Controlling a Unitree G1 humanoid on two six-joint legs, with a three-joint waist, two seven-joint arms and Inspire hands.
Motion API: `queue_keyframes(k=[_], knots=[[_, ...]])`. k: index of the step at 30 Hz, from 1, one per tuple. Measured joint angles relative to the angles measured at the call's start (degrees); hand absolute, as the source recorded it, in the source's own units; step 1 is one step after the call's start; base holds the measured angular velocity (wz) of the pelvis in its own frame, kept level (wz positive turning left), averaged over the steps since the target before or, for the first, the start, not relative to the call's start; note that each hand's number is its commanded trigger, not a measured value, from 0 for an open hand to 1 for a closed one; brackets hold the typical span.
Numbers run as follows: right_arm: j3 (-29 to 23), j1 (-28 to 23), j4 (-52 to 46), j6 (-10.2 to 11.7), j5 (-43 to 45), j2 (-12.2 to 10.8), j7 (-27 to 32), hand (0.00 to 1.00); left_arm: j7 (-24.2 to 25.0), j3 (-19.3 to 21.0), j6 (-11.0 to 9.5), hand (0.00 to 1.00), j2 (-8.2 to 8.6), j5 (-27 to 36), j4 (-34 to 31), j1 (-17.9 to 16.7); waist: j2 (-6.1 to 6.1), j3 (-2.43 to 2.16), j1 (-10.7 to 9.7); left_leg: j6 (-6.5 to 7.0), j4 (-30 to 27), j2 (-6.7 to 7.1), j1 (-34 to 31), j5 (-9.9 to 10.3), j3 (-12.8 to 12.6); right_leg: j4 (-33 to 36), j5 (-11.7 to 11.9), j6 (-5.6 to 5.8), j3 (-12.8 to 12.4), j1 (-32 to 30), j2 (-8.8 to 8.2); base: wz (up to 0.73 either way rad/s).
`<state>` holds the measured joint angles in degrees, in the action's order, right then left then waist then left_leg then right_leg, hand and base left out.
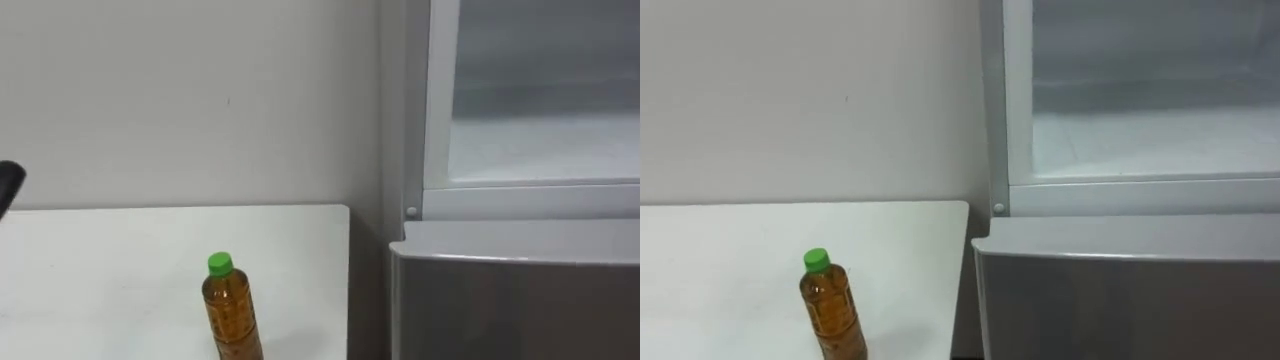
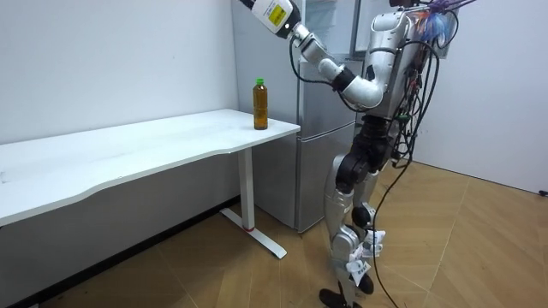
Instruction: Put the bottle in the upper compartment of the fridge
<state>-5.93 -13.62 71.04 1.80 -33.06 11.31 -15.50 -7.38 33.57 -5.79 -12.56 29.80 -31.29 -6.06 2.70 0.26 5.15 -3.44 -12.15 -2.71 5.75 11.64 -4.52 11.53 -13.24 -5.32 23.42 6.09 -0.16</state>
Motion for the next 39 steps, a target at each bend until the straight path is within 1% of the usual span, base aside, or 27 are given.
queue_keyframes(k=[1,2,3,5,6,8,9,11,12,13,14,15,17,18,20,21,23,24,25,26,27,28,30,32,34,35,39], knots=[[-0.01,-0.50,-0.93,0.02,0.21,-0.20,0.01,0.00,-0.38,0.18,0.00,0.00,0.03,0.00,0.81,-0.84,0.19,0.13,0.02,0.01,0.00,0.01,-0.02,0.00,-0.02,-0.10,-0.01,0.02,0.00,-0.02,0.00,0.00],[-0.46,-1.11,-2.04,0.01,1.22,-0.24,-0.01,0.00,-0.71,0.20,-0.01,0.00,0.38,-0.04,1.73,-1.67,0.36,0.09,-0.03,0.01,0.06,0.04,-0.03,0.01,-0.03,-0.12,-0.03,0.05,-0.08,-0.01,0.00,0.00],[-0.88,-1.27,-2.39,0.02,2.03,-0.20,-0.07,0.00,-0.90,0.21,-0.03,0.00,0.59,0.07,2.31,-2.23,0.18,0.19,0.00,0.02,0.09,0.09,-0.06,0.01,-0.02,-0.11,-0.07,0.11,-0.08,-0.03,-0.05,0.00],[-2.22,-1.45,-2.41,0.00,3.28,-0.25,-0.32,0.00,-1.01,0.22,-0.21,0.00,0.92,0.04,6.02,-4.53,0.65,0.15,-0.12,0.02,0.05,0.22,-0.10,0.01,-0.02,0.07,-0.28,0.25,-0.04,-0.30,-0.22,0.00],[-2.31,-1.48,-2.46,-0.02,3.65,-0.24,-0.37,0.00,-1.14,0.16,-0.23,0.00,1.05,0.00,6.82,-5.23,0.63,0.14,-0.26,0.02,0.06,0.25,-0.09,0.01,-0.04,0.19,-0.34,0.28,-0.05,-0.40,-0.27,0.00],[-2.78,-1.68,-2.67,-0.04,3.96,-0.19,-0.67,0.00,-2.38,-0.03,-0.30,0.00,1.56,0.10,9.66,-8.24,0.42,0.04,-0.33,0.02,0.05,0.32,-0.06,0.01,-0.10,0.44,-0.53,0.29,-0.03,-0.44,-0.40,0.00],[-2.86,-1.74,-2.66,-0.03,3.94,-0.19,-0.67,0.00,-2.60,-0.05,-0.48,0.00,1.66,0.15,10.68,-8.87,0.34,0.01,-0.32,0.02,0.06,0.34,-0.02,0.01,-0.13,0.43,-0.55,0.29,-0.03,-0.38,-0.41,0.00],[-3.40,-2.22,-3.25,-0.04,4.14,-0.11,-0.68,0.00,-3.53,-0.22,-0.88,0.00,2.11,2.49,15.93,-10.49,0.18,-0.03,-0.35,0.02,0.44,0.37,0.71,0.01,-0.15,0.47,-0.55,0.29,-0.26,-0.22,-0.40,-0.05],[-3.61,-2.38,-3.76,-0.06,4.38,-0.10,-0.67,0.00,-3.76,-0.22,-0.94,0.00,2.49,3.43,17.21,-10.75,0.21,-0.04,-0.28,0.02,0.57,0.36,0.84,0.01,-0.15,0.49,-0.55,0.29,-0.37,-0.23,-0.39,-0.08],[-3.77,-2.32,-4.37,-0.04,4.55,0.00,-0.67,0.00,-4.18,-0.74,-1.26,0.00,3.07,5.01,20.35,-11.54,0.20,-0.05,-0.23,0.03,0.57,0.39,0.86,0.02,-0.21,0.51,-0.55,0.30,-0.42,-0.18,-0.44,-0.05],[-3.79,-2.50,-4.32,-0.02,4.54,0.03,-0.68,0.00,-4.29,-1.32,-1.50,0.00,3.13,5.92,22.24,-11.95,0.18,-0.04,-0.31,0.04,0.57,0.42,0.87,0.02,-0.14,0.57,-0.55,0.31,-0.42,-0.12,-0.49,-0.04],[-3.94,-2.49,-4.36,-0.01,4.59,-0.08,-0.85,0.00,-4.30,-2.61,-1.72,0.00,3.16,7.29,26.23,-12.62,0.04,-0.10,-0.38,0.09,0.56,0.43,0.91,0.05,0.02,0.72,-0.57,0.33,-0.42,-0.11,-0.54,0.00],[-4.38,-2.58,-4.40,-0.02,5.20,-0.28,-1.98,0.00,-4.25,-4.81,-1.83,0.00,3.63,8.99,33.25,-13.17,-0.47,-0.08,-0.32,0.38,0.54,0.42,0.88,0.23,-0.18,1.17,-0.67,0.40,-0.78,-0.40,-0.56,0.00],[-4.48,-2.59,-4.42,0.00,5.60,-0.20,-2.03,0.00,-4.09,-5.38,-1.90,0.00,3.64,9.00,35.52,-13.23,-0.55,-0.10,-0.32,0.44,0.54,0.43,0.89,0.26,-0.20,1.18,-0.69,0.44,-0.94,-0.41,-0.56,-0.05],[-4.42,-2.74,-4.58,0.04,6.39,-0.09,-2.11,0.00,-3.37,-8.23,-2.03,0.00,3.65,9.07,45.45,-13.28,-0.73,-0.19,-0.30,0.80,0.50,0.45,0.88,0.50,-0.34,1.23,-0.69,0.55,-1.22,-0.49,-0.56,-0.04],[-4.40,-2.88,-4.59,0.06,6.41,-0.10,-2.24,0.00,-3.26,-9.24,-2.19,0.00,3.63,9.13,47.82,-13.45,-0.77,-0.20,-0.36,0.88,0.50,0.43,0.88,0.55,-0.55,1.21,-0.66,0.59,-1.22,-0.50,-0.57,0.00],[-4.39,-2.85,-4.47,0.12,6.57,-0.11,-2.28,0.00,-2.44,-13.44,-2.54,0.00,3.63,9.22,57.56,-13.52,-1.03,-0.40,-0.41,1.06,0.44,0.44,0.90,0.66,-1.47,1.33,-0.57,0.75,-1.36,-0.55,-0.70,-0.02],[-4.40,-2.85,-4.47,0.14,6.77,-0.12,-2.28,0.00,-2.11,-14.43,-2.53,0.00,3.64,9.22,59.71,-13.61,-1.04,-0.48,-0.60,1.10,0.40,0.44,0.92,0.69,-1.72,1.39,-0.56,0.77,-1.47,-0.56,-0.73,-0.04],[-4.40,-2.74,-4.36,0.19,7.51,-0.12,-2.29,0.00,-1.52,-16.40,-2.55,0.00,3.64,9.21,63.21,-13.87,-1.45,-0.42,-0.83,1.23,0.34,0.44,0.89,0.77,-1.90,1.50,-0.56,0.82,-1.47,-0.60,-0.80,-0.04],[-4.41,-2.78,-4.12,0.21,8.58,-0.03,-2.29,0.00,-0.28,-17.62,-2.62,0.00,3.62,8.81,67.28,-13.78,-1.77,-0.43,-0.86,1.27,0.38,0.41,0.93,0.80,-2.62,1.86,-0.60,0.88,-1.56,-0.77,-0.90,-0.05],[-4.40,-2.71,-4.10,0.24,8.92,0.01,-2.29,0.00,0.44,-18.20,-2.84,0.00,3.58,8.00,69.53,-13.69,-1.82,-0.47,-0.83,1.30,0.35,0.39,0.94,0.81,-3.23,2.11,-0.64,0.90,-1.60,-0.88,-1.00,0.00],[-4.36,-2.64,-4.12,0.55,8.75,0.04,-2.44,0.00,1.65,-19.56,-2.96,0.00,3.50,5.57,73.56,-13.60,-2.23,-0.25,-1.17,1.42,0.23,0.40,0.80,0.89,-3.45,2.18,-0.66,0.95,-1.46,-0.91,-1.11,0.00],[-4.02,-2.25,-4.22,0.82,8.48,0.04,-2.66,0.00,3.15,-21.84,-2.93,0.00,3.43,2.94,77.75,-13.68,-2.19,-0.24,-1.85,1.89,-0.98,0.42,-0.28,1.25,-3.48,2.45,-0.77,1.18,-1.16,-1.34,-1.31,0.13],[-3.65,-1.90,-3.93,0.79,8.37,0.05,-2.63,0.00,5.73,-23.95,-2.96,0.00,3.06,-1.33,83.50,-13.27,-2.20,-0.24,-1.92,2.12,-1.55,0.46,-1.03,1.50,-3.46,3.56,-1.09,1.51,-1.53,-2.30,-1.70,0.08],[-2.54,-1.37,-3.81,0.79,8.08,0.05,-2.46,0.00,6.70,-24.94,-2.91,0.00,2.96,-3.87,86.47,-13.35,-2.43,-0.20,-2.11,2.21,-1.56,0.49,-1.16,1.55,-3.60,3.93,-1.10,1.57,-1.49,-2.64,-1.94,-0.02],[-1.91,-1.06,-3.73,0.76,7.70,0.02,-2.23,0.00,6.97,-24.95,-2.86,0.00,2.97,-5.17,88.01,-13.37,-2.64,-0.21,-2.05,2.23,-1.57,0.49,-1.15,1.56,-4.24,4.21,-1.12,1.61,-1.48,-2.78,-2.08,-0.04],[0.35,-0.67,-3.63,0.78,4.99,-0.43,-2.19,0.00,7.05,-26.03,-2.73,0.00,3.00,-7.29,91.23,-12.89,-2.98,-0.08,-2.31,2.27,-1.46,0.42,-0.89,1.55,-4.79,4.03,-1.01,1.85,-1.46,-2.20,-2.15,0.05]])
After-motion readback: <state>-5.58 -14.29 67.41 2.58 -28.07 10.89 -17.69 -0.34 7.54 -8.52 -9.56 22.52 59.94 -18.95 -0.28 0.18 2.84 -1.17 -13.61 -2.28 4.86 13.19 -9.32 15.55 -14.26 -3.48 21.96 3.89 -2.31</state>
